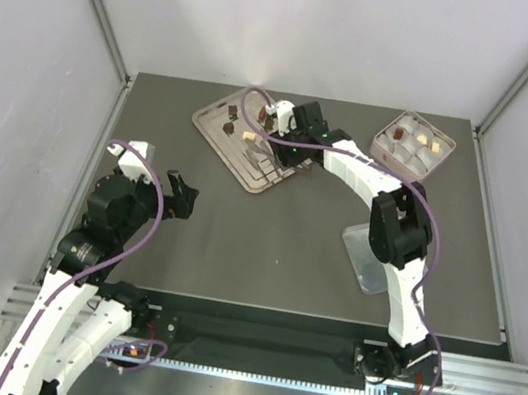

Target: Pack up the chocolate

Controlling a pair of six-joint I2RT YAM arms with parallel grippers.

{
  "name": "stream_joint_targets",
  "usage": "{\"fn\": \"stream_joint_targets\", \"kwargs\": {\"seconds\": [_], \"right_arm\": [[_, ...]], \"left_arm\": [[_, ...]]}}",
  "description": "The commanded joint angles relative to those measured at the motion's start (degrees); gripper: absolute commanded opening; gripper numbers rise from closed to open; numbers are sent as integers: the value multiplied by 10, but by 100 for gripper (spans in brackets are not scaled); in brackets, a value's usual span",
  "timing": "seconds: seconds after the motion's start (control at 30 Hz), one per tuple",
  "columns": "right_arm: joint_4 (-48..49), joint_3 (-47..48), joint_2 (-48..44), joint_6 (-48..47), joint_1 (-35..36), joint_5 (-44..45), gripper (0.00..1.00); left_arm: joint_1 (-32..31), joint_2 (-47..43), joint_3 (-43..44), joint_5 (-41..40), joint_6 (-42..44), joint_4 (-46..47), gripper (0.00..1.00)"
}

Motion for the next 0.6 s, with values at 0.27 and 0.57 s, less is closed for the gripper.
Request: {"fn": "stream_joint_targets", "kwargs": {"seconds": [0.27,0.57], "right_arm": [[15,101,47,-19,2,0,50],[12,114,65,-19,2,-14,50]], "left_arm": [[2,-1,4,6,2,31,99],[2,-2,5,8,2,31,99]]}}
